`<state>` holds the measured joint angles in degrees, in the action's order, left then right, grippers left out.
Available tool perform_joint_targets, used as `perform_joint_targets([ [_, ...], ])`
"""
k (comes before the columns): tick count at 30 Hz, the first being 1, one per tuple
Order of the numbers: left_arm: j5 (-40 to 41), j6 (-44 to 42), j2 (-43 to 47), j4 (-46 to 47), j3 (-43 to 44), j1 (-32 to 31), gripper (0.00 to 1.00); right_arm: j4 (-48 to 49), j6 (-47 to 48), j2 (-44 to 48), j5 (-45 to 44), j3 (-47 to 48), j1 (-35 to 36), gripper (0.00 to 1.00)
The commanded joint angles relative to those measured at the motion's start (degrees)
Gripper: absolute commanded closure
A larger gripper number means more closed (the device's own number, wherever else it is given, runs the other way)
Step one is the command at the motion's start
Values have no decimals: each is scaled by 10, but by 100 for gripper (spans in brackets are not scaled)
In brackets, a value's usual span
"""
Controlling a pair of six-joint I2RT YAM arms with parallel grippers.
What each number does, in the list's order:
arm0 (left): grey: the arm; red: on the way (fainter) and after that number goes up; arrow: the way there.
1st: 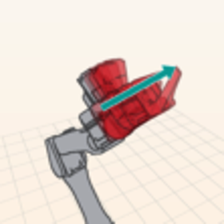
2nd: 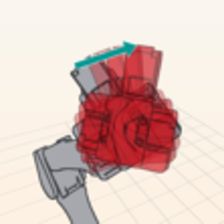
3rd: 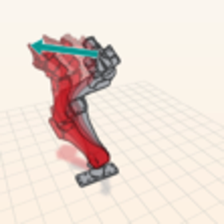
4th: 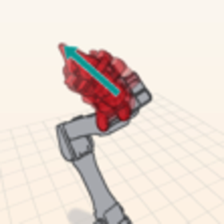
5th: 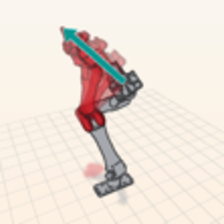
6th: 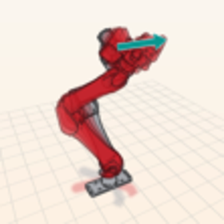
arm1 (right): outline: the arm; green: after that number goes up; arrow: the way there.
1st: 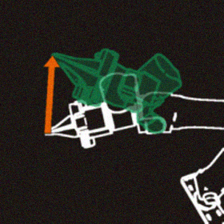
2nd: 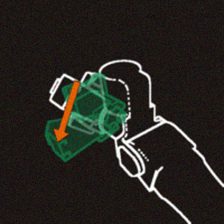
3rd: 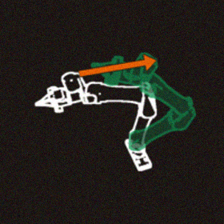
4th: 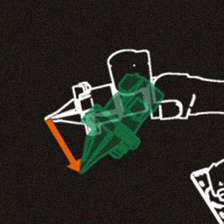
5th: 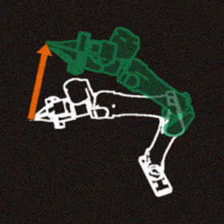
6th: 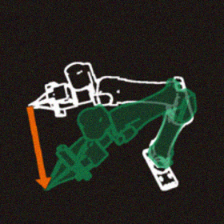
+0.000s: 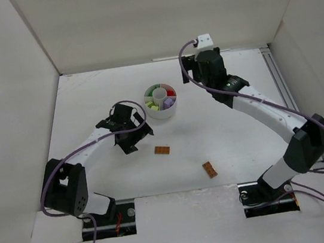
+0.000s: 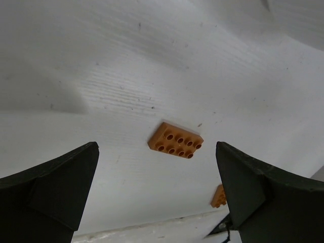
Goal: Sort the legos into containers by color
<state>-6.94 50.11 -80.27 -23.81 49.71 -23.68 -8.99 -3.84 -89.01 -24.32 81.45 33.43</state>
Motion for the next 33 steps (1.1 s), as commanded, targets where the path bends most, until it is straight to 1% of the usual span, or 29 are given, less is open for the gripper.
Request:
perform_joint_targets([
  [1,-31,109,-13,-7,-4,-21,0,-59,-77,49,-107,-66,-6,0],
  [3,-24,144,-32,-7,6,-42,0,-75,-91,90,-119,-110,-6,0],
  [4,1,168,-39,-16,13,-67,0,-75,-97,102,-119,-124,-6,0],
  [5,7,207,-49,-23,20,-79,0,-82,-103,115,-119,-136,-6,0],
  [7,19,251,-77,-50,40,-96,0,-89,-111,152,-114,-170,-6,0],
  [9,19,275,-94,-63,46,-117,3,-89,-111,175,-108,-203,-6,0],
  [11,19,318,-106,-75,51,-134,4,-89,-111,204,-102,-219,-6,0],
  [14,47,378,-113,-99,63,-153,7,-89,-111,230,-102,-234,-11,0],
  [15,62,389,-113,-105,63,-159,10,-89,-111,230,-96,-234,-11,0],
  [17,69,407,-107,-105,68,-159,13,-89,-106,245,-91,-239,-11,0],
  [22,104,450,-117,-110,75,-159,16,-89,-94,250,-62,-245,-11,0],
  [23,104,457,-124,-124,75,-159,16,-89,-94,250,-62,-245,-11,0],
  [32,117,476,-157,-135,93,-159,25,-89,-89,256,-45,-245,-11,0],
  [33,117,481,-157,-135,93,-159,27,-89,-89,256,-45,-245,-11,0],
])
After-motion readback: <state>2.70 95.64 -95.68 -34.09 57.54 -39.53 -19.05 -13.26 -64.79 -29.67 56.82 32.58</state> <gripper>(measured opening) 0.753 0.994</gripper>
